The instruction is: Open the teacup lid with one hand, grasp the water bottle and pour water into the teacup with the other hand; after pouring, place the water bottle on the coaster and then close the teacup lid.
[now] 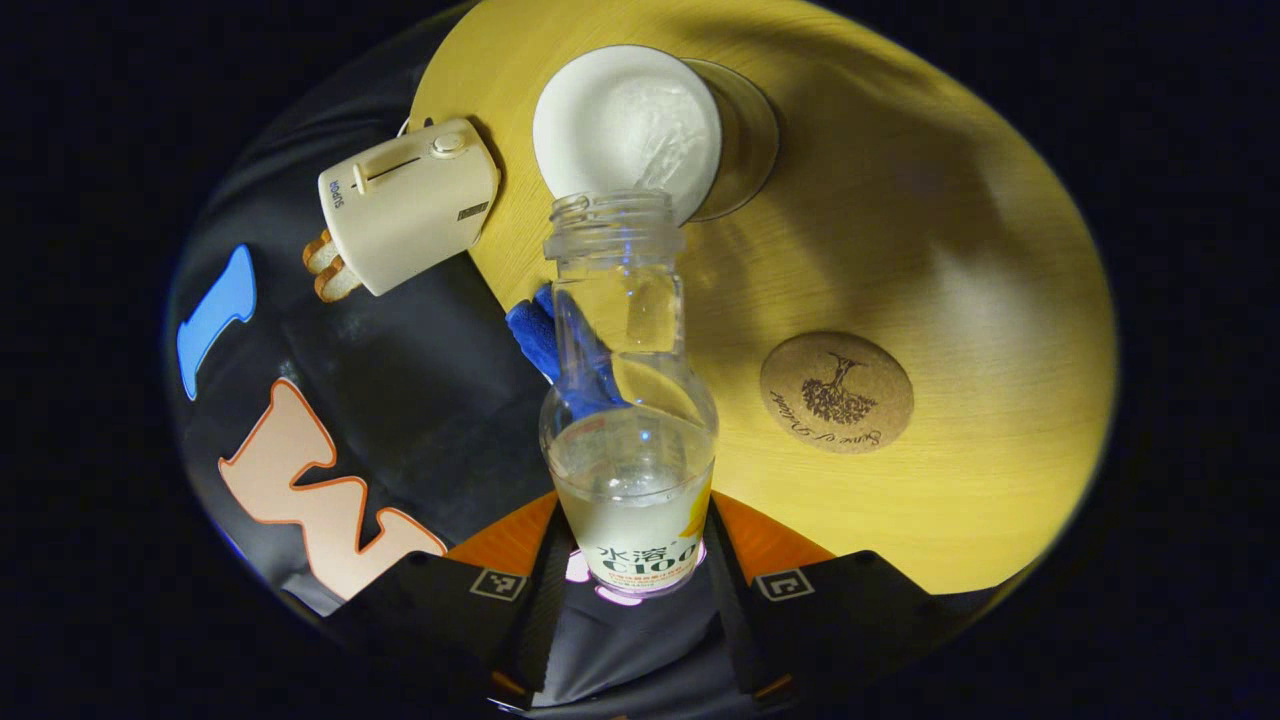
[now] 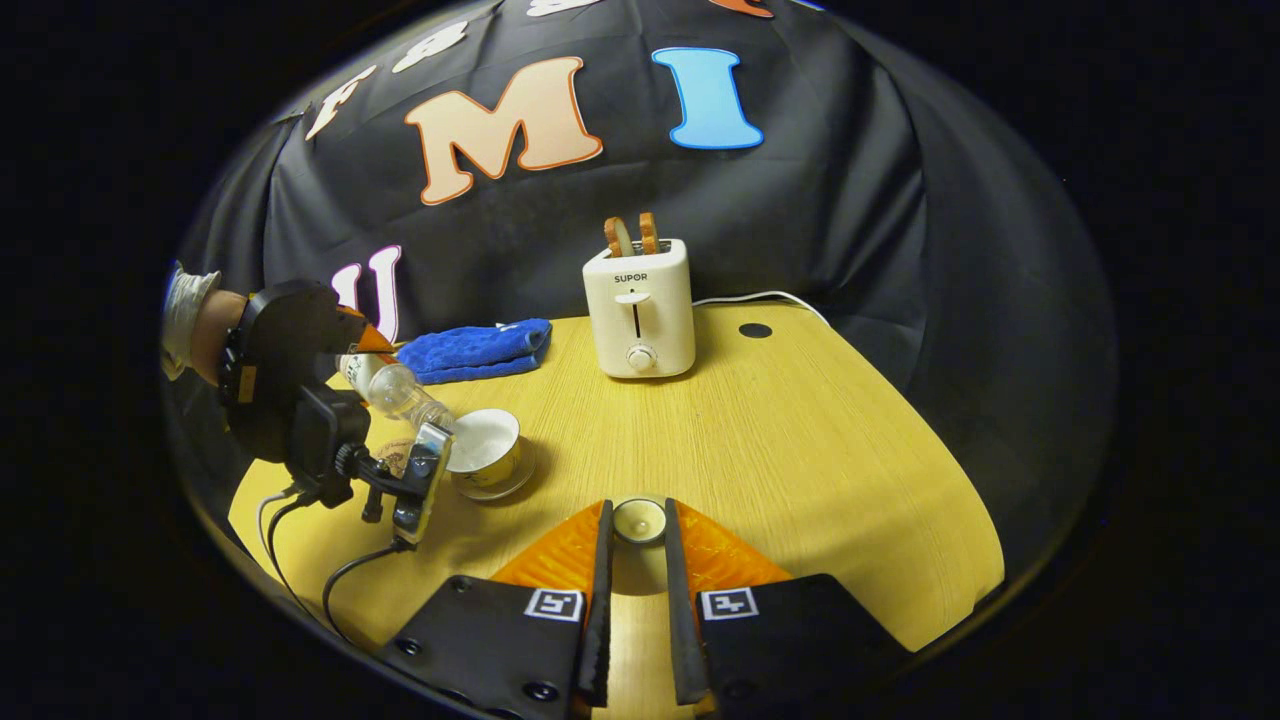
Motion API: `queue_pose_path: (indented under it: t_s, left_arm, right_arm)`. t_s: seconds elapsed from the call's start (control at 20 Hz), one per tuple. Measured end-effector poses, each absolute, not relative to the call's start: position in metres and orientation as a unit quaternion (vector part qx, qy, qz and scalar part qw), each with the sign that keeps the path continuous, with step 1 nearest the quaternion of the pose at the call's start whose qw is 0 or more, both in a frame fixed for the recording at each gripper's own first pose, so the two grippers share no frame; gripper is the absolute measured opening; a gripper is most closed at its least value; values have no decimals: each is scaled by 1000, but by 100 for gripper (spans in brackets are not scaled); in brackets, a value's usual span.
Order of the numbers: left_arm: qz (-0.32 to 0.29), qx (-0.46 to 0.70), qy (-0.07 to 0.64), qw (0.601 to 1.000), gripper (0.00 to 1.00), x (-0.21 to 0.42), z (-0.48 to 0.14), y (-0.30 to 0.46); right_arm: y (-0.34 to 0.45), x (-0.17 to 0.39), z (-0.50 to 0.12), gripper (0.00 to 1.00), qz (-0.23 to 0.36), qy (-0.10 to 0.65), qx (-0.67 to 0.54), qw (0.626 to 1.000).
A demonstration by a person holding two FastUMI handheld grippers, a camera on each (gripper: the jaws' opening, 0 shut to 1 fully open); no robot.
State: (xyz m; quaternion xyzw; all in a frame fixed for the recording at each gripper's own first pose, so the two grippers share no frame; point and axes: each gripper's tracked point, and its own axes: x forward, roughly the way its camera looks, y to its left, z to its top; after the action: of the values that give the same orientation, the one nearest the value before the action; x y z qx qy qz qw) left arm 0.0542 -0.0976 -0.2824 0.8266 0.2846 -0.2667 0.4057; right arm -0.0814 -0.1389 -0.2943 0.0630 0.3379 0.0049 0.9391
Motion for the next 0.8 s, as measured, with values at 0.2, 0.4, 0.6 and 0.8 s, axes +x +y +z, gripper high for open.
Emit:
queue_pose_path:
  t_s: [0.2, 0.4, 0.6, 0.8]
  left_arm:
    - [-268, 839, 279, 382, 68, 55, -275, -101]
    - [-267, 853, 267, 361, 67, 58, -268, -107]
    - [-265, 859, 270, 345, 68, 61, -265, -107]
    - [-274, 846, 282, 359, 67, 57, -271, -102]
  right_arm:
    - [-137, -84, -295, 29, 6, 338, 67, 939]
    - [-134, -84, -295, 29, 7, 337, 70, 939]
    - [-130, -87, -295, 29, 10, 338, 72, 938]
    - [-125, -88, -294, 29, 12, 339, 71, 938]
